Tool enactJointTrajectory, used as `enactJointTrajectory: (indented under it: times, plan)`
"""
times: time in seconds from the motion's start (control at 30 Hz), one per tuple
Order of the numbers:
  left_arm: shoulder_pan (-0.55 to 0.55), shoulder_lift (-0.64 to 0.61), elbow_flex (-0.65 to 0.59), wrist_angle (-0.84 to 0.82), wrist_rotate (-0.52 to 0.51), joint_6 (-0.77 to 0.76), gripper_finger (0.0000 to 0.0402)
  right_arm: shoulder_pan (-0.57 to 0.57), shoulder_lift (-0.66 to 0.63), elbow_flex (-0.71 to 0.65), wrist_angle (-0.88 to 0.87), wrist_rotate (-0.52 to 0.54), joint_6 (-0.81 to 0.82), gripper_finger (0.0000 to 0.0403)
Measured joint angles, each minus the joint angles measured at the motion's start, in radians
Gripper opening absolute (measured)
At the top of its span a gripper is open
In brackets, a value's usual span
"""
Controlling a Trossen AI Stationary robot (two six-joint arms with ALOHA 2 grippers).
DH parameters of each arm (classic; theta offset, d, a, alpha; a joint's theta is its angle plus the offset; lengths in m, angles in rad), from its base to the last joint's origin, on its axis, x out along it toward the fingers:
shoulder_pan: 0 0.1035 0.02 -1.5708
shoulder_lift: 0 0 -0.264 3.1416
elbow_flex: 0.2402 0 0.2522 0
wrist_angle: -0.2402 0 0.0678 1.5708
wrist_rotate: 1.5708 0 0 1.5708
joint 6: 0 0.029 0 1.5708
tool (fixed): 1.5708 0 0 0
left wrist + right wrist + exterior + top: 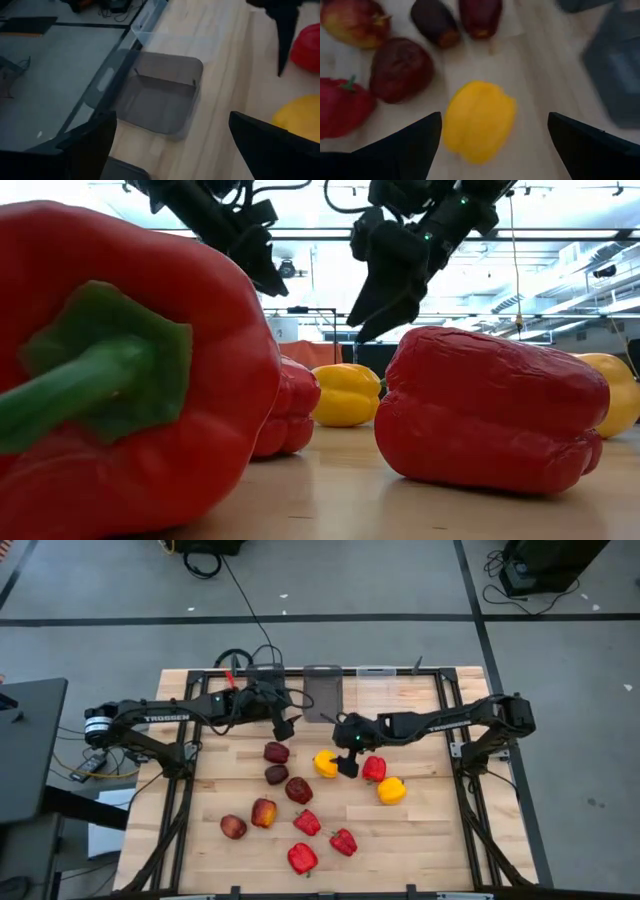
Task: Sort produce into baskets
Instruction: Put the yellow bell pepper into the transparent bin
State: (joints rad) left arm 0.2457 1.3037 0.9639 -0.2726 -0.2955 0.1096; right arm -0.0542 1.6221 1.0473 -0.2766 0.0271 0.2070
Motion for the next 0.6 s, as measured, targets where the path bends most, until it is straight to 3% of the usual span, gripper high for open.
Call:
enactJointTrajectory:
  times: [0.23,0.6]
  plan:
    - [-0.004,0.0,-0.031,-0.01,-0.006,-0.062,0.0392,0.015,0.099,0.0,0.116,0.001,-0.024,0.0398]
    - [-0.006,0.0,-0.032,-0.016,-0.006,-0.111,0.0392,0.027,0.225,-0.001,0.122,0.033,-0.027,0.0399]
